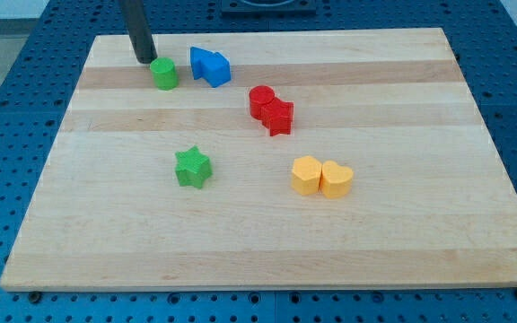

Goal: Push the green circle into the green star

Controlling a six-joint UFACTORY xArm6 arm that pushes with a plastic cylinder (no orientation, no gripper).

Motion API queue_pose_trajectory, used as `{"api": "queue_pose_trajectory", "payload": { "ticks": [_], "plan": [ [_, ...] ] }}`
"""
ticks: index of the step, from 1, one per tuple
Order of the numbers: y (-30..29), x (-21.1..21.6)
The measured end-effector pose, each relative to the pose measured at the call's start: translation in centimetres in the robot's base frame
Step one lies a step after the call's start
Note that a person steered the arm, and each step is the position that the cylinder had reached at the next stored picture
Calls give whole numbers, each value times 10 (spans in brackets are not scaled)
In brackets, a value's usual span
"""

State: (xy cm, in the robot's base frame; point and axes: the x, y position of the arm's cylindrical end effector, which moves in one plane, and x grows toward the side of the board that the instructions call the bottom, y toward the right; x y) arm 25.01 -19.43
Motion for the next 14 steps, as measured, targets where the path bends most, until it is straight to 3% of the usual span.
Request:
{"api": "queue_pose_trajectory", "payload": {
  "ticks": [1,4,7,9,14],
  "plan": [
    [19,6],
    [37,107],
    [25,115],
    [46,149],
    [48,165]
  ]
}}
